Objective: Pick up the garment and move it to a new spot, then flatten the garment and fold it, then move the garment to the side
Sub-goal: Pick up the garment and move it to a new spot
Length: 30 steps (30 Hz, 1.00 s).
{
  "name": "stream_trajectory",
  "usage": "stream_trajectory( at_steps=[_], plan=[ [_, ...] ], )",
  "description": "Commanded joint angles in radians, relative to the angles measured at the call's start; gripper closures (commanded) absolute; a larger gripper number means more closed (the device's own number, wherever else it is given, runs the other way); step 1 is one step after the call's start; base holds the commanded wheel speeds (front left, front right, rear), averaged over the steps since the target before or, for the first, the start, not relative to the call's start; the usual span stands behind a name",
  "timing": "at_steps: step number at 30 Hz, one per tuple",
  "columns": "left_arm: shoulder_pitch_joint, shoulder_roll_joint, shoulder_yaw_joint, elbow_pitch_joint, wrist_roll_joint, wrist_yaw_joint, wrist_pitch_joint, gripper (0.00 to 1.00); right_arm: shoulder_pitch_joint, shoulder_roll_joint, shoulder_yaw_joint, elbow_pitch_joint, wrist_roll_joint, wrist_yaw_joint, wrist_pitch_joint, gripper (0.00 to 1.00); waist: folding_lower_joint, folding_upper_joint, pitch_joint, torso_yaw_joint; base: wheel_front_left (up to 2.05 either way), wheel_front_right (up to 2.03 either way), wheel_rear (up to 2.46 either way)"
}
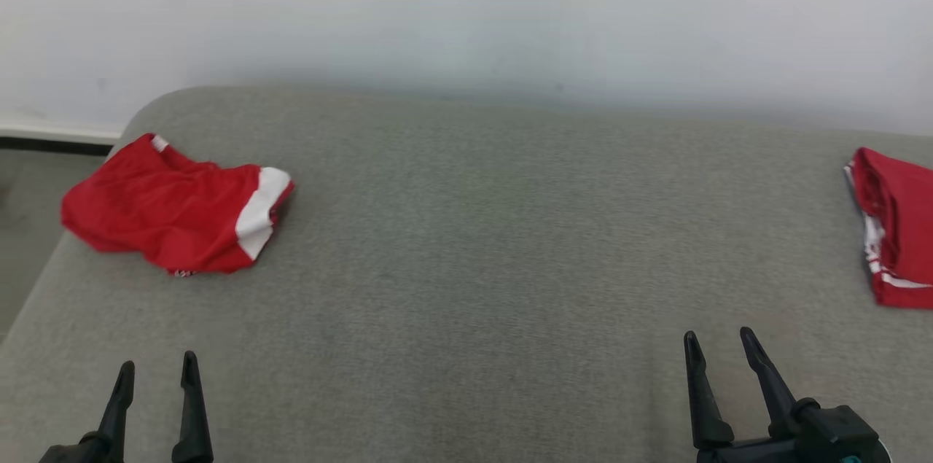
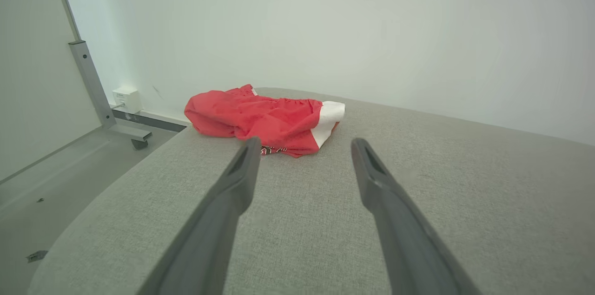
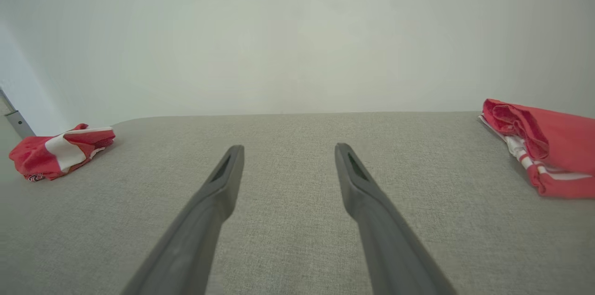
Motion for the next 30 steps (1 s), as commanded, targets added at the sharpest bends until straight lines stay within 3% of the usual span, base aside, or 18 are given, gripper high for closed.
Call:
stream_trajectory(
  at_steps=[1,17,30],
  plan=[
    [-0.008,0.002,0.002,0.002,-0.004,0.004,0.000,0.00,-0.011,0.002,0.003,0.004,0.007,-0.003,-0.004,0.00,-0.0001,0.0000,0.014,0.080,0.00,0.00,0.00],
    [0.012,0.002,0.027,0.004,-0.011,0.011,0.000,0.00,-0.031,0.002,0.041,0.035,0.025,-0.003,-0.006,0.00,-0.0001,0.0000,0.007,0.224,0.00,0.00,0.00],
    [-0.005,-0.003,0.043,0.007,-0.020,0.016,0.000,0.00,-0.044,0.002,0.054,0.035,0.025,-0.003,-0.006,0.00,-0.0001,0.0000,0.023,0.227,0.00,0.00,0.00]
  ],
)
